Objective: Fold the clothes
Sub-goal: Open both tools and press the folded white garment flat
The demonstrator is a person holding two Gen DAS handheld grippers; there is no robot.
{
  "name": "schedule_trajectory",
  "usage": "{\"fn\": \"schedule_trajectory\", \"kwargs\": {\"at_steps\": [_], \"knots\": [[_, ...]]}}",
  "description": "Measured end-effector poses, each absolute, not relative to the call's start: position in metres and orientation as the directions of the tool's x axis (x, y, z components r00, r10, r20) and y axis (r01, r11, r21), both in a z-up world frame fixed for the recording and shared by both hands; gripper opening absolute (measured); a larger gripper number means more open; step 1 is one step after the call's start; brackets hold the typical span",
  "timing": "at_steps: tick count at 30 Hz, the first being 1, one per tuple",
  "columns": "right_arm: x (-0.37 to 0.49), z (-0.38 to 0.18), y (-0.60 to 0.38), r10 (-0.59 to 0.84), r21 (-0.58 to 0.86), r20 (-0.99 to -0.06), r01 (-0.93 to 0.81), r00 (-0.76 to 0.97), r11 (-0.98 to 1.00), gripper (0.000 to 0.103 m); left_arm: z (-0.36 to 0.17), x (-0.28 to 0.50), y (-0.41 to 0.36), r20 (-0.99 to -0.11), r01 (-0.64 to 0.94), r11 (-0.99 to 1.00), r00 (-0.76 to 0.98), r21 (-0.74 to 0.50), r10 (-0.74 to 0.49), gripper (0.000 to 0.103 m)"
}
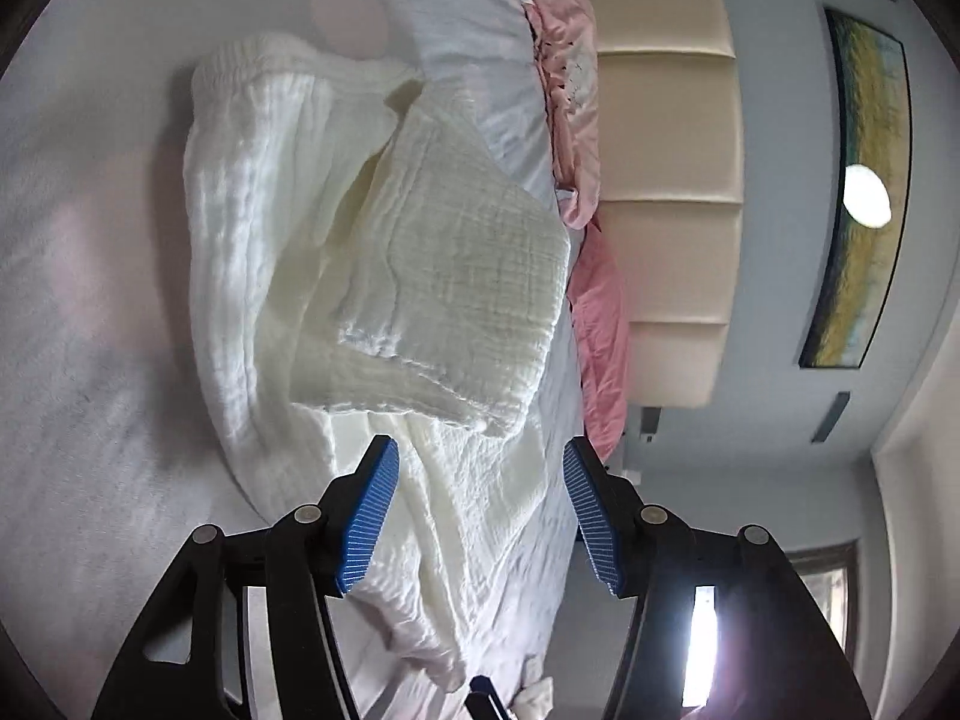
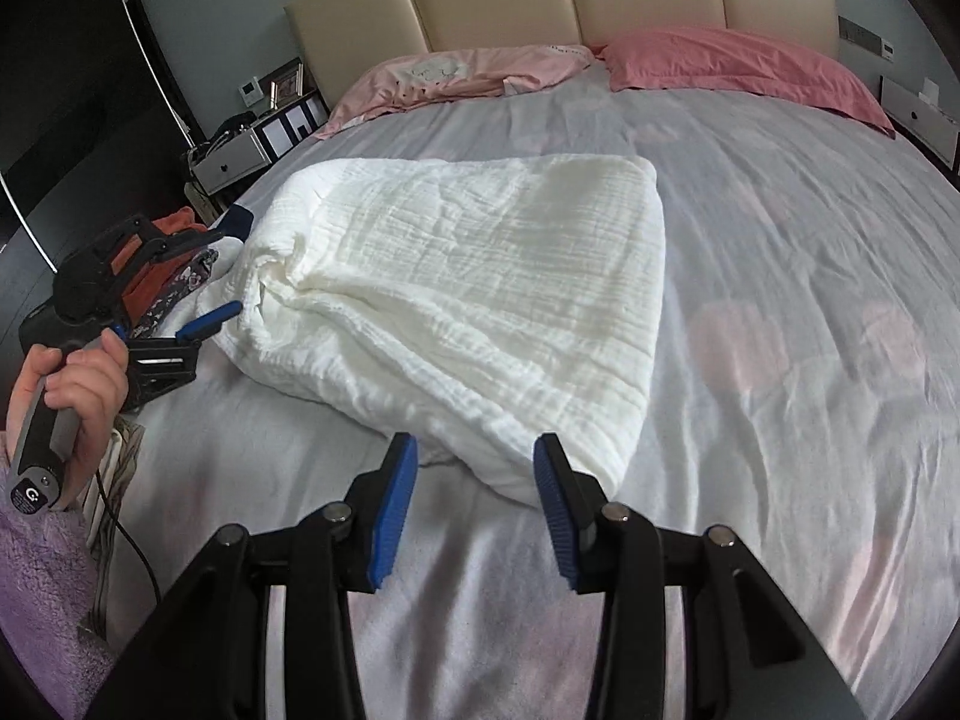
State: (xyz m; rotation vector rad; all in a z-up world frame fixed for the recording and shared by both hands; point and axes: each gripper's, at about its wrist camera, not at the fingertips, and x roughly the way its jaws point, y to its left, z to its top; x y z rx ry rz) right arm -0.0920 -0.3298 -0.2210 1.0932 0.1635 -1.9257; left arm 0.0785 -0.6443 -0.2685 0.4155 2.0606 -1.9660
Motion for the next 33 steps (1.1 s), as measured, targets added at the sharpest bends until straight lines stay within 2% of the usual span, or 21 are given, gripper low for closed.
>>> {"fn": "schedule_trajectory", "kwargs": {"at_steps": [3,6,14,16,22,24,26,33], "knots": [[-0.095,-0.225,-0.319,-0.648,0.307,-0.729,0.740,-0.221,-0.598,0.040,-0.275,0.079,-0.642,-0.411,0.406,0.088,-0.910,-0.910,-0.050,0.063],[-0.097,-0.231,-0.320,-0.652,0.336,-0.729,0.721,-0.209,-0.606,0.040,-0.282,0.081,-0.649,-0.405,0.389,0.137,-0.907,-0.911,-0.116,0.066],[-0.099,-0.245,-0.326,-0.641,0.346,-0.738,0.696,-0.212,-0.629,0.040,-0.285,0.077,-0.664,-0.436,0.423,0.119,-0.890,-0.898,-0.129,0.064],[-0.098,-0.246,-0.327,-0.637,0.339,-0.740,0.700,-0.213,-0.628,0.040,-0.284,0.077,-0.667,-0.445,0.434,0.106,-0.886,-0.895,-0.130,0.060],[-0.090,-0.246,-0.328,-0.633,0.311,-0.740,0.720,-0.226,-0.620,0.040,-0.281,0.076,-0.676,-0.471,0.467,0.067,-0.872,-0.882,-0.133,0.037],[-0.086,-0.245,-0.328,-0.628,0.288,-0.742,0.732,-0.237,-0.617,0.040,-0.277,0.077,-0.679,-0.483,0.482,0.046,-0.865,-0.875,-0.138,0.026],[-0.084,-0.243,-0.327,-0.620,0.267,-0.744,0.739,-0.251,-0.619,0.040,-0.272,0.078,-0.683,-0.491,0.495,0.016,-0.858,-0.869,-0.150,0.019],[-0.083,-0.231,-0.316,-0.553,0.156,-0.753,0.719,-0.357,-0.677,0.040,-0.239,0.095,-0.694,-0.439,0.462,-0.066,-0.872,-0.885,-0.219,0.015]]}}
